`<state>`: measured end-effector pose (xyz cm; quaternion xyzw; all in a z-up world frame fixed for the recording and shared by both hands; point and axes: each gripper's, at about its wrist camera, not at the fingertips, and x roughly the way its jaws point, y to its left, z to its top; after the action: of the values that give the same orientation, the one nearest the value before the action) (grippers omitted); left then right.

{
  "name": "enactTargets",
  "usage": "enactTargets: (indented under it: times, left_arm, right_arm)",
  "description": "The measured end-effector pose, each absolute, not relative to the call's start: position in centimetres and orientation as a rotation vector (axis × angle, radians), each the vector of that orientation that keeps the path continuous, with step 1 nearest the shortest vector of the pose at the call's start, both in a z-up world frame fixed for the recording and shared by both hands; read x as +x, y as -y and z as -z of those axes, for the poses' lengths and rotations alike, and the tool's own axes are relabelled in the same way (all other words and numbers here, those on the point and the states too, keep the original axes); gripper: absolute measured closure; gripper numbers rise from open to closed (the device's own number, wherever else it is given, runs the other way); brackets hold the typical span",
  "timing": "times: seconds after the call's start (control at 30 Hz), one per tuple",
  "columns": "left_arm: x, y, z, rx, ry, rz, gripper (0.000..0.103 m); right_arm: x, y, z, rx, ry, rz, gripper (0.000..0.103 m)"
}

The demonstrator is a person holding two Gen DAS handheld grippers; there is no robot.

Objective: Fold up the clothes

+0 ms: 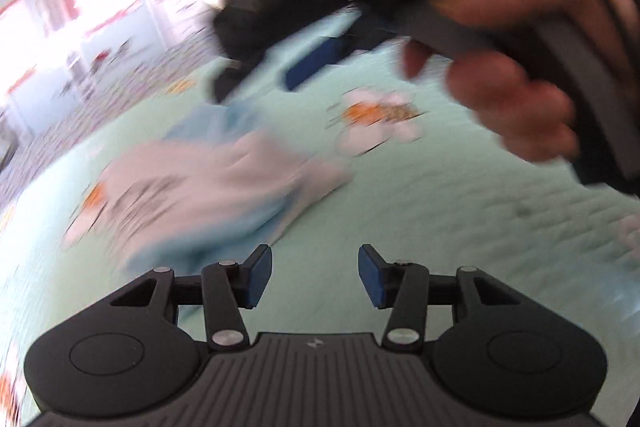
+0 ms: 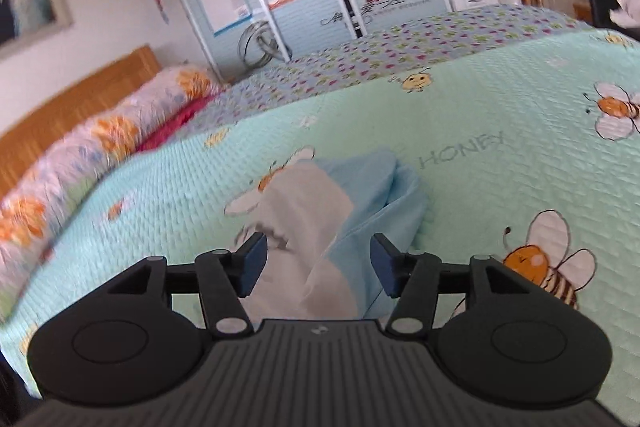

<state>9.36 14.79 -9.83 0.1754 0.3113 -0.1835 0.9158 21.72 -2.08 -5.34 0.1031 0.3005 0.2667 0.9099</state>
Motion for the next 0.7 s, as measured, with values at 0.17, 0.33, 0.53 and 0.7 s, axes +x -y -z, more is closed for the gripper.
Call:
enactTargets:
  times: [0.17, 0.33, 0.53, 0.7]
  left_arm:
    - [9.7, -21.0, 10.1, 0.216, -0.731, 0.221, 0.052]
    - [10.5, -23.8, 10.6, 0.122, -0.763, 0.156, 0.052]
    - [9.5, -22.6, 11.7, 0.082, -0.779, 0.187, 0.052]
    - [9.3, -21.4, 11.2, 0.093, -0.722, 0.231, 0.051]
  right_arm:
    - [20.7, -2.5, 8.1, -0.039, -0.613, -0.435, 0.054]
    - [22.0, 3.3, 10.9, 0.25, -0.703, -0.286, 0.09]
    - [20.0, 11.1, 16.1, 0.879, -0.767, -0.203, 0.068]
    - [17.3, 8.7, 12.8, 0.743, -0.614, -0.237, 0.062]
